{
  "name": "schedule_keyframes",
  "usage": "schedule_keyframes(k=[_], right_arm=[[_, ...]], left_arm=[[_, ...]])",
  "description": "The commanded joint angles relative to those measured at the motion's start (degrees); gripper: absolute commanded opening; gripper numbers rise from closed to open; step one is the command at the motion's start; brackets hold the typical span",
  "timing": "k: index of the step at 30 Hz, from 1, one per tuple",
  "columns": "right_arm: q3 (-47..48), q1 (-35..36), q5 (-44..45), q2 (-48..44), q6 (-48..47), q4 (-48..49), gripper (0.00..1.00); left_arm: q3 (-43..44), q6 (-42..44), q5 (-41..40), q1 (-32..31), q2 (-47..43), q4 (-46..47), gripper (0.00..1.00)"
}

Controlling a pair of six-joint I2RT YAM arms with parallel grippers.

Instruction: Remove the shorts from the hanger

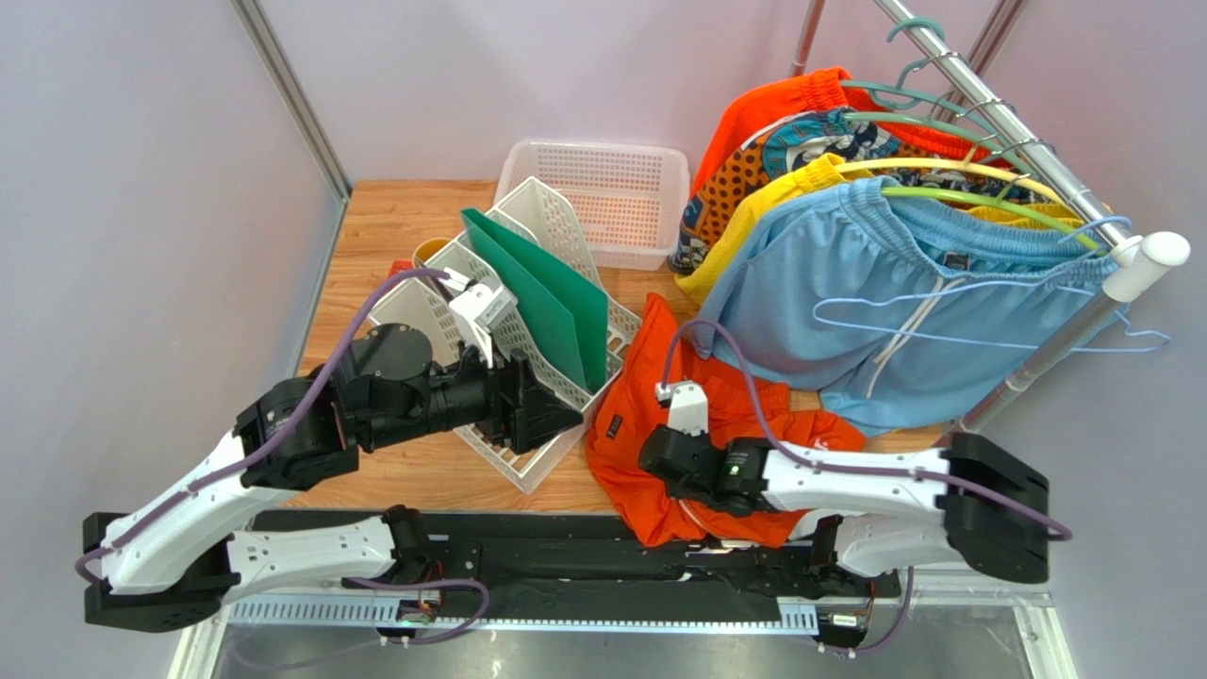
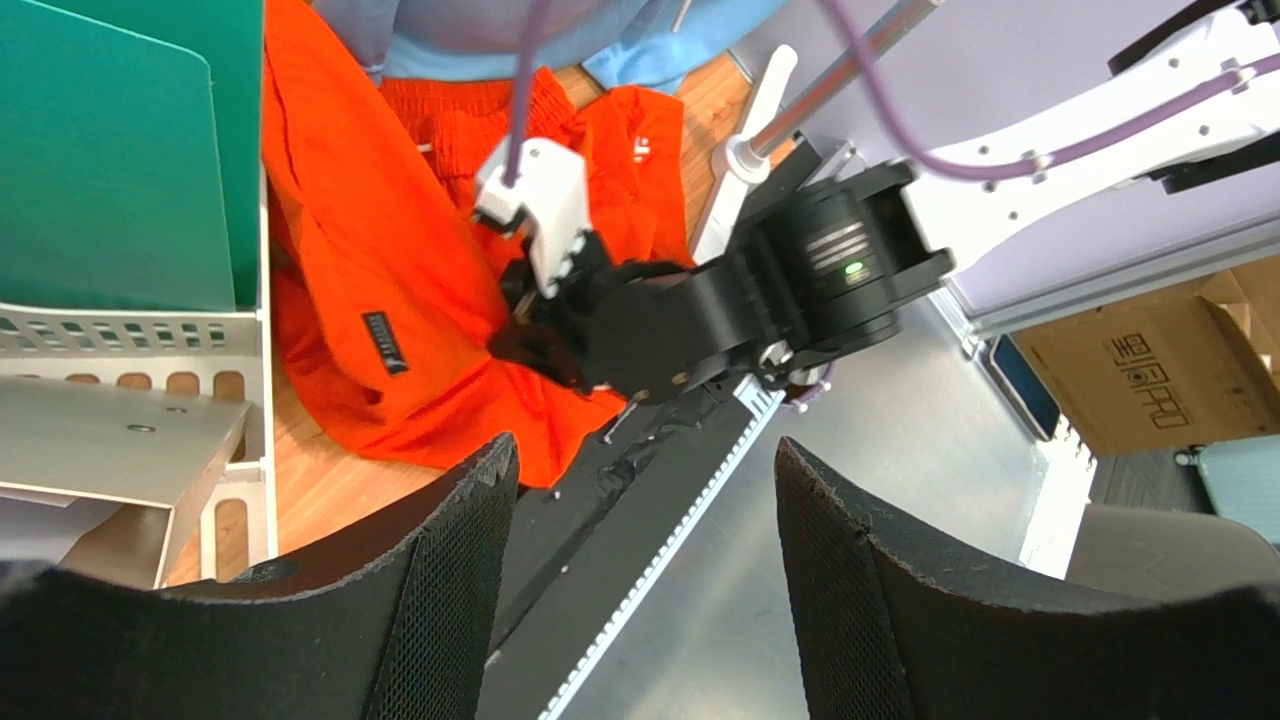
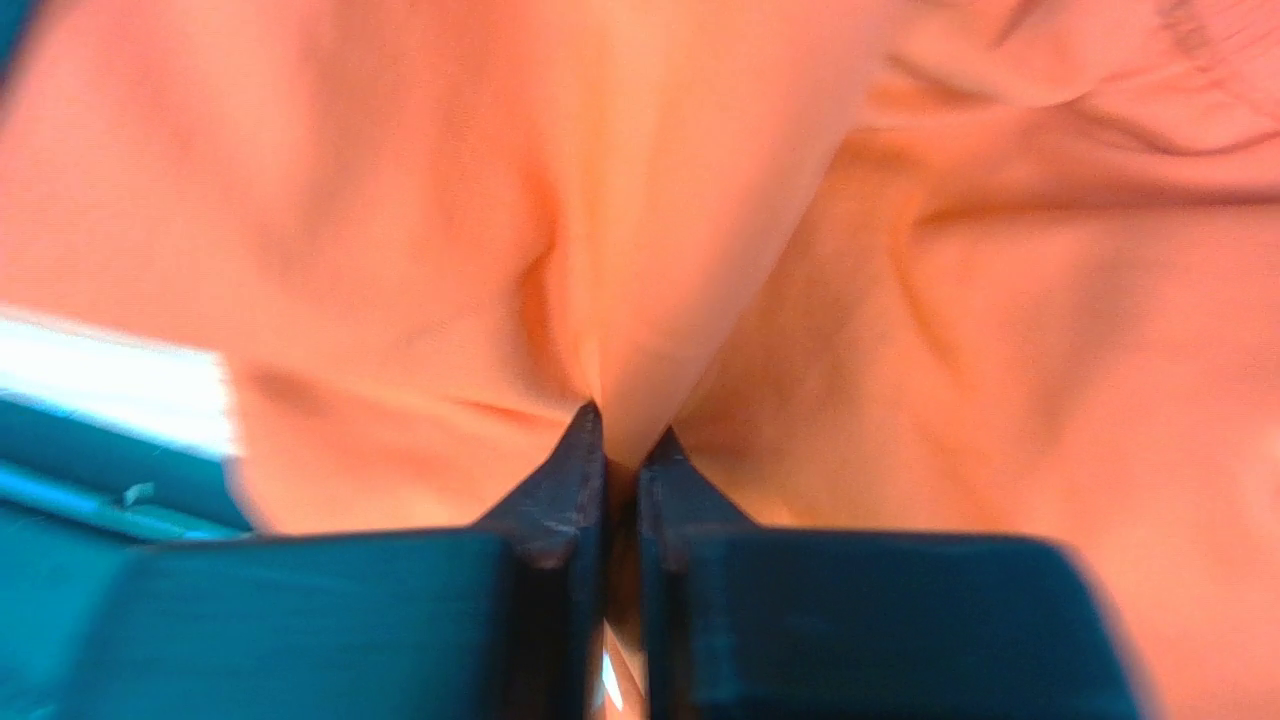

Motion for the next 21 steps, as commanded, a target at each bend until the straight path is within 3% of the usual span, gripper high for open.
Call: schedule_keyframes(k=[1,6,13,18,21], right_arm=[[5.18,0.32,3.63,-9.89,1.23,-8.36,0.0],[14.83,0.32,5.32,-19.38,-1.4,-14.98,0.0],[28.55,0.32,4.8,-23.61,-5.53,-20.87,0.0],[37.69,0.32,5.49,-23.18,-7.47,-22.71,0.0],[43.49,0.23,5.76,-21.6,-7.64,-24.47,0.0]], left_arm=[[1.09,-0.07,0.6,0.13,-0.3,2.51,0.69],[1.71,0.1,1.03,1.1,0.22,5.06,0.72],[6.09,5.63,5.16,1.36,4.0,11.21,0.72],[8.12,11.08,8.14,1.36,7.07,15.16,0.8],[10.49,14.07,9.03,1.27,10.49,15.79,0.91]])
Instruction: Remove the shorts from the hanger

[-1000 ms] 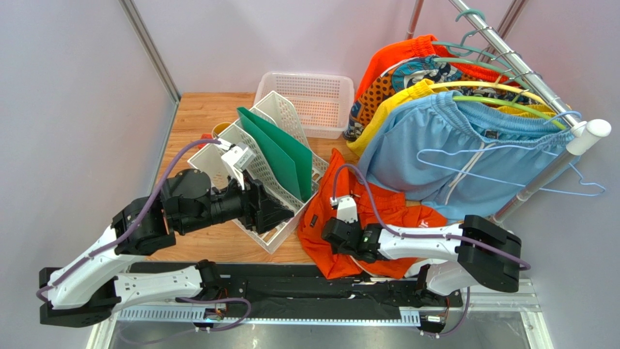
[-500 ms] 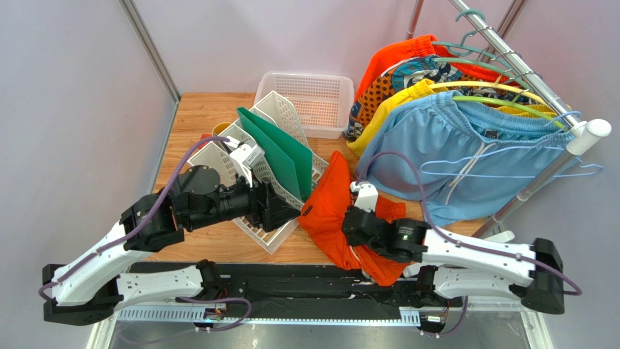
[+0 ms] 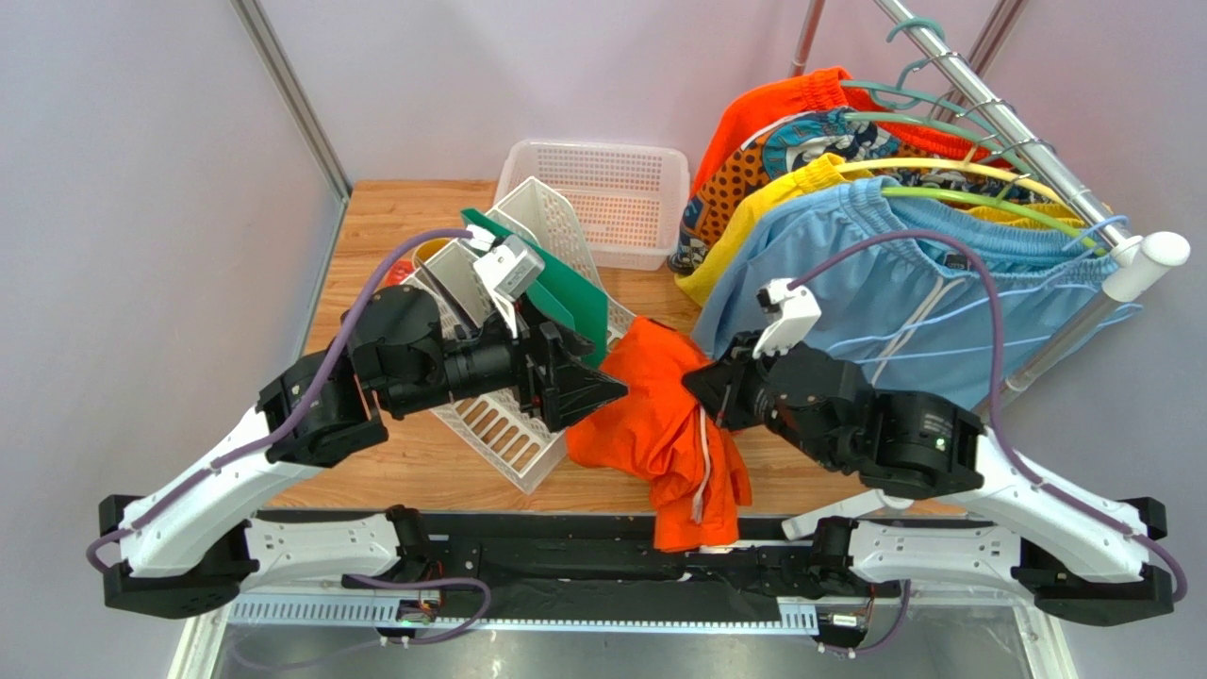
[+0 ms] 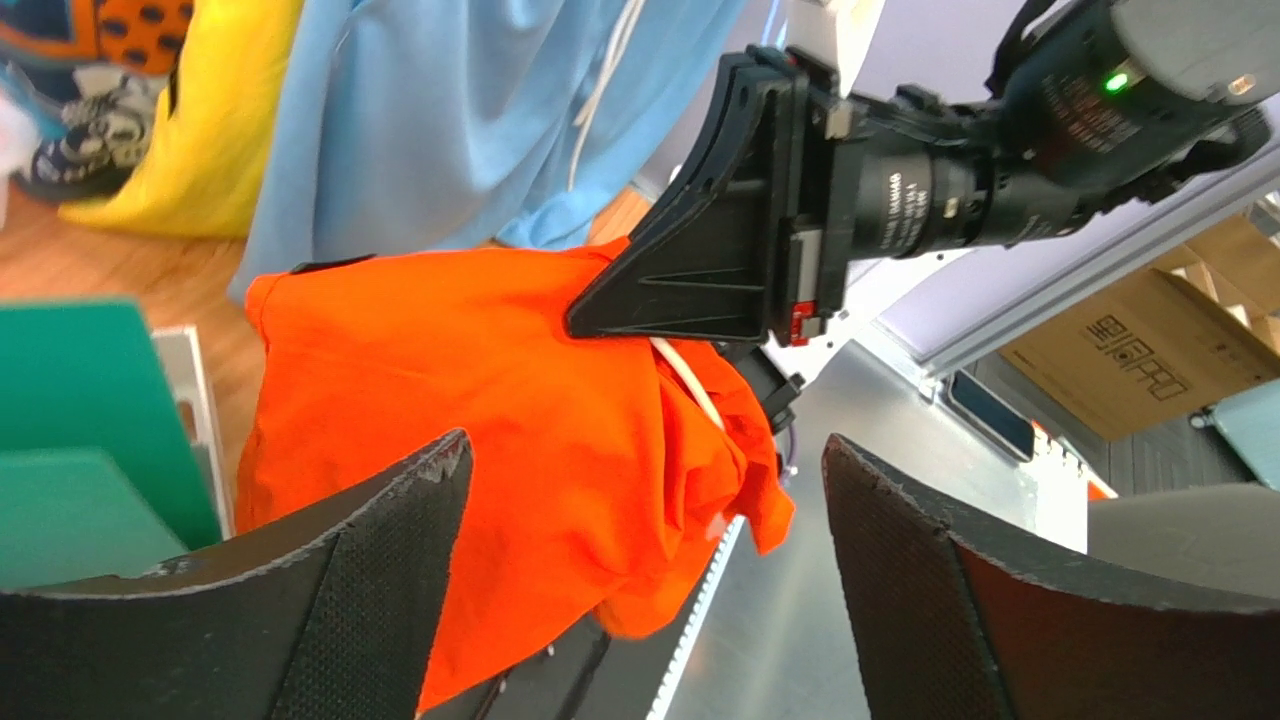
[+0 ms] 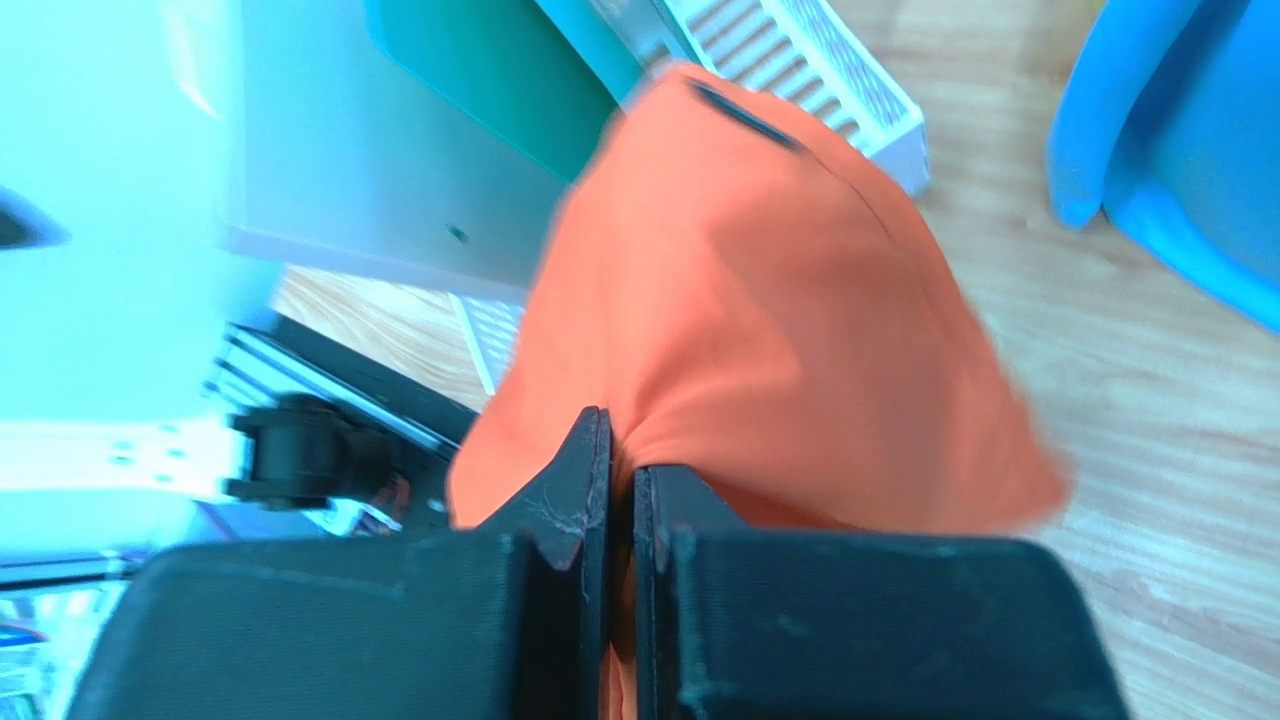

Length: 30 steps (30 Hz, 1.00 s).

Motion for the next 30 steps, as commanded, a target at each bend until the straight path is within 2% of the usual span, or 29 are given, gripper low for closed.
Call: schedule_keyframes(k=[1,3,8,12,15,20,24,27,28,30], right_arm=[[10.25,0.19,2.26,1.29,-2.05,-0.96,0.0],[12.38,0.1,1.91,2.52,-1.88,-1.57,0.0],[19.49,-0.95,-1.68,5.59,-1.35,-1.4,0.0],[23.19,-1.48,-3.71,7.79,-1.79,-0.88,0.0],[26.08,-2.01,-5.2,8.76,-2.05,-0.35,0.0],[25.83,-2.54,-8.71,8.59,-0.82,2.72,0.0],[25.66,-2.89,-11.53,8.5,-0.21,5.8,0.0],[25.92,-2.98,-11.8,8.24,0.32,7.04,0.0],[25.92,-2.98,-11.63,8.15,0.41,7.12,0.0],[25.75,-3.07,-10.84,7.97,0.76,7.12,0.0]], left_arm=[[4.9,6.99,3.5,0.12,4.08,4.57,0.94],[5.43,8.22,5.6,0.2,6.53,5.19,1.0],[4.3,11.48,7.54,0.03,9.62,9.22,0.99],[0.87,14.11,10.35,0.11,10.67,15.98,1.0],[1.3,15.08,11.15,0.03,12.52,16.44,0.99],[0.6,12.55,20.44,0.11,15.5,21.7,0.99],[1.56,11.66,20.91,0.03,17.71,21.8,0.98],[1.31,11.66,20.39,0.11,18.06,21.89,0.84],[1.13,11.57,19.86,0.29,17.89,21.71,0.67],[0.69,11.57,19.07,0.73,17.62,21.1,0.53]])
